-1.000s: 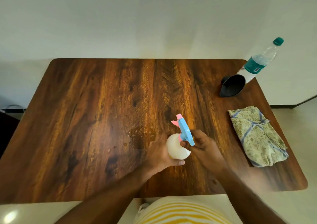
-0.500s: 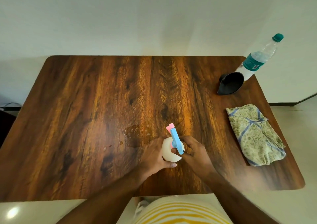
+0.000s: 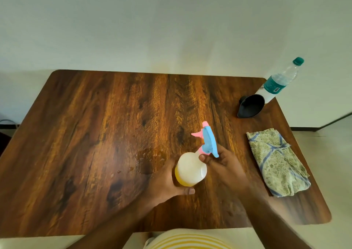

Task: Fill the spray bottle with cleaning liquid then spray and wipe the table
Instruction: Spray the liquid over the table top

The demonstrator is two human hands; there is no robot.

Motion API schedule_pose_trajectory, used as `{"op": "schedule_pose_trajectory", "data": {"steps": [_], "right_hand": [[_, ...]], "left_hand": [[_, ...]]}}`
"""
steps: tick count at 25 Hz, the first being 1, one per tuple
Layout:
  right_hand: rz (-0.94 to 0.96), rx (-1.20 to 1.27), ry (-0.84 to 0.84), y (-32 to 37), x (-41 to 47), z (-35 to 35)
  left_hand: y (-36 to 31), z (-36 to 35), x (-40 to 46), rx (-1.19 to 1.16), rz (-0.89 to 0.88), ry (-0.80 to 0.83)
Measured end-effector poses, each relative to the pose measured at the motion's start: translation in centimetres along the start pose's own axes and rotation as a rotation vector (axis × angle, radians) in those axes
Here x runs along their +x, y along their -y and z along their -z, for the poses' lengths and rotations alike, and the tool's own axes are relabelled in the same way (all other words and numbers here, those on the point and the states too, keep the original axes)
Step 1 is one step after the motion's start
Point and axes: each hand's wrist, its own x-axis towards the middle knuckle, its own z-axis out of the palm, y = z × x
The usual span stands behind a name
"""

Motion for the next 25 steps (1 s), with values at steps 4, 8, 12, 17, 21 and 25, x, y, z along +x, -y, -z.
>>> {"op": "schedule_pose_trajectory", "data": {"steps": [4, 8, 12, 17, 21, 25], "right_hand": [[0.125, 0.226, -0.031, 6.6, 0.1, 3.3], [0.223, 0.258, -0.070, 11.2, -0.3, 3.5], [0.261, 0.211, -0.148, 13.5, -1.4, 1.5], [0.211, 0.254, -0.173, 13.2, -1.4, -1.7], [0.087, 0.321, -0.156, 13.1, -0.6, -4.2], [0.023, 0.200, -0.019, 12.9, 0.7, -6.7]], "left_hand": [[-4.8, 2.7, -0.2, -0.239, -0.087, 0.033], [-9.0, 4.4, -0.5, -0.368, -0.191, -0.053], [-10.0, 5.2, -1.5, -0.427, -0.241, -0.118], [-8.6, 5.7, -3.1, -0.536, -0.163, -0.025], [-8.0, 6.3, -4.7, -0.491, -0.094, 0.020], [-7.8, 7.4, -6.7, -0.337, -0.023, 0.100]]}}
